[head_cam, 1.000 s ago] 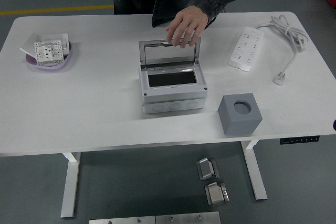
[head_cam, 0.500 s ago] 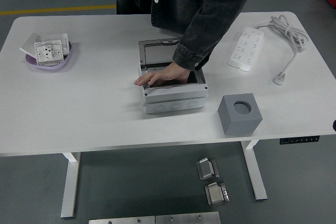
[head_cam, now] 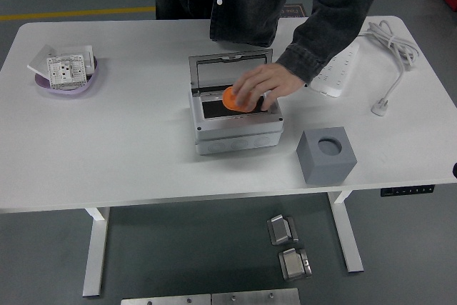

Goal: Pick up the cylinder from the cube,place it in the box,flap close box

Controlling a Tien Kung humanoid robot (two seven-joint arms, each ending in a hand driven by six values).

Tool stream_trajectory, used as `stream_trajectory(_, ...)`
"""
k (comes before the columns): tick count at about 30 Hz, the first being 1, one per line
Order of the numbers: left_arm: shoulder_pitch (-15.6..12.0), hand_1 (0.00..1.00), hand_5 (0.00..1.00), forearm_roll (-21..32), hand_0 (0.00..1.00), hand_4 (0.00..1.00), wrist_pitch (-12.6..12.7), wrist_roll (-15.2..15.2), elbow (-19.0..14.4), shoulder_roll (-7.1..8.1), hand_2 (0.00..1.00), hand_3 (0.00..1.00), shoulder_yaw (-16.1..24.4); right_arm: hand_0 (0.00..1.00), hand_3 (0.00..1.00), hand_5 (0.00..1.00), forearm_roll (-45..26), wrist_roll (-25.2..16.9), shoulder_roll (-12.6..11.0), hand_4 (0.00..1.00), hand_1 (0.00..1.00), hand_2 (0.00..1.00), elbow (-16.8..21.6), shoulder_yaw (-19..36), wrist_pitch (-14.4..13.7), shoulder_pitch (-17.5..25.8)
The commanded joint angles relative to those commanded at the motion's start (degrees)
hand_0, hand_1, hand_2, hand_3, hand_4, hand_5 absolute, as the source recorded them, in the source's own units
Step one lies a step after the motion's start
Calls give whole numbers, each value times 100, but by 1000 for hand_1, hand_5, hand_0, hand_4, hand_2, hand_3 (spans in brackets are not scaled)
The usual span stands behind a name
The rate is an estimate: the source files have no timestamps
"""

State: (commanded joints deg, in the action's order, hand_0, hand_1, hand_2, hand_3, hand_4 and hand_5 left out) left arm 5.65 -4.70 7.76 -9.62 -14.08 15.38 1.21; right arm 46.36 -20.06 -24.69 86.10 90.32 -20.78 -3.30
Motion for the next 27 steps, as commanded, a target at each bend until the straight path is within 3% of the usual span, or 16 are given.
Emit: stream_trajectory(27, 12, 655, 466, -44, 663, 608, 0, -12, -1, -3, 632, 656, 30, 954, 971, 442, 201, 42, 88, 718, 826, 813, -67, -195, -140, 57)
